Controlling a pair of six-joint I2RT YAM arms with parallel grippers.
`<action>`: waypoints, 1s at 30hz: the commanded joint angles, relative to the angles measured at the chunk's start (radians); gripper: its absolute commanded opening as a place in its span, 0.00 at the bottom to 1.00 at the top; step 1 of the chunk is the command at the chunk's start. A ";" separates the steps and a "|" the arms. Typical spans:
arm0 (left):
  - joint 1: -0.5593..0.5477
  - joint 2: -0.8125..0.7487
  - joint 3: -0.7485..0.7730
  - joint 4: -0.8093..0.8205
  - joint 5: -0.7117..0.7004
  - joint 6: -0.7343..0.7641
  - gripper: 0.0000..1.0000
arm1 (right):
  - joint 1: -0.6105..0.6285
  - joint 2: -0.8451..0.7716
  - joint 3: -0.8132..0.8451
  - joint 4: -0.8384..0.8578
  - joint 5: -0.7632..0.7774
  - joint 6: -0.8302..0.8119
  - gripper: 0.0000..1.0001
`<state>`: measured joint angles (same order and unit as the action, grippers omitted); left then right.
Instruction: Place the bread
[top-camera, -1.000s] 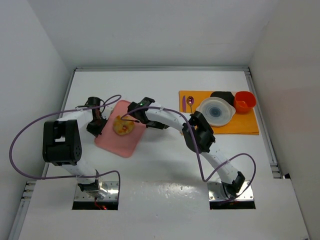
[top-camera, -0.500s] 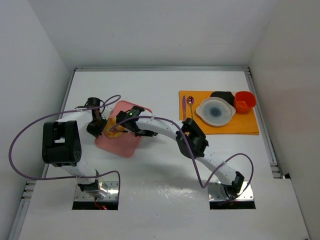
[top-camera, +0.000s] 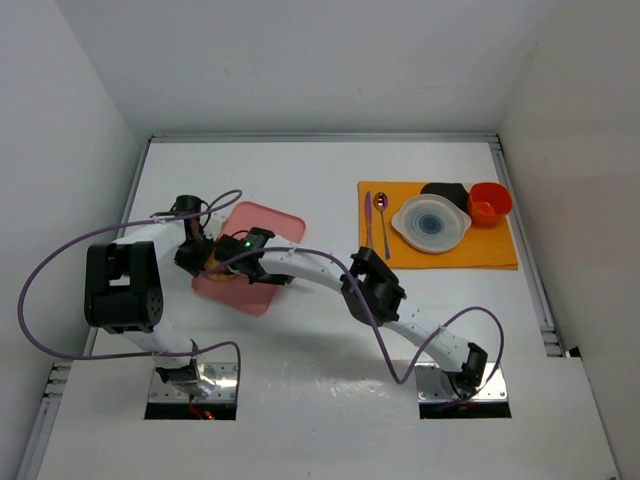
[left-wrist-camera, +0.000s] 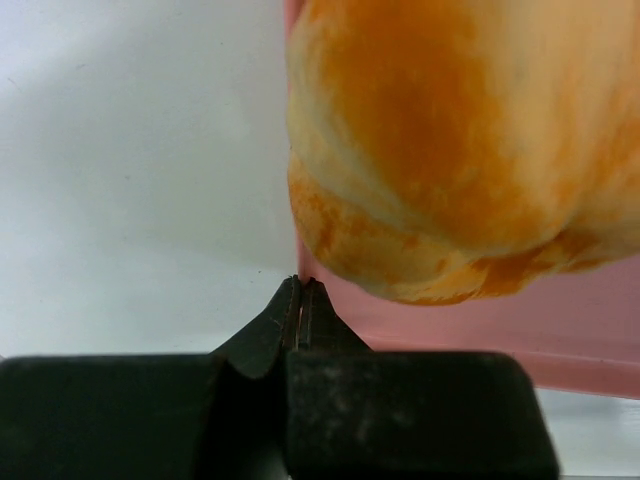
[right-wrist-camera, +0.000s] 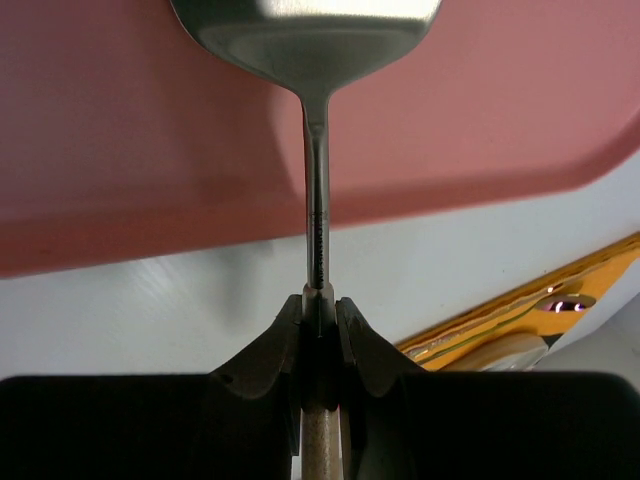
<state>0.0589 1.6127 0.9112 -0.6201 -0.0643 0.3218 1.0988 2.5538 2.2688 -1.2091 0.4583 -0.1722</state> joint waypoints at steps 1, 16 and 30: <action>-0.014 -0.007 -0.005 -0.018 0.038 -0.018 0.00 | 0.042 0.014 0.046 0.054 -0.015 -0.021 0.00; -0.024 -0.007 -0.023 -0.018 0.066 -0.018 0.00 | 0.049 0.080 0.084 0.161 0.013 0.118 0.00; -0.024 -0.016 -0.023 -0.027 0.066 -0.027 0.00 | 0.032 0.037 0.023 0.247 -0.095 0.266 0.00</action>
<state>0.0540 1.6127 0.9077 -0.6186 -0.0784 0.3126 1.1259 2.6080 2.3207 -1.1400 0.4370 0.0296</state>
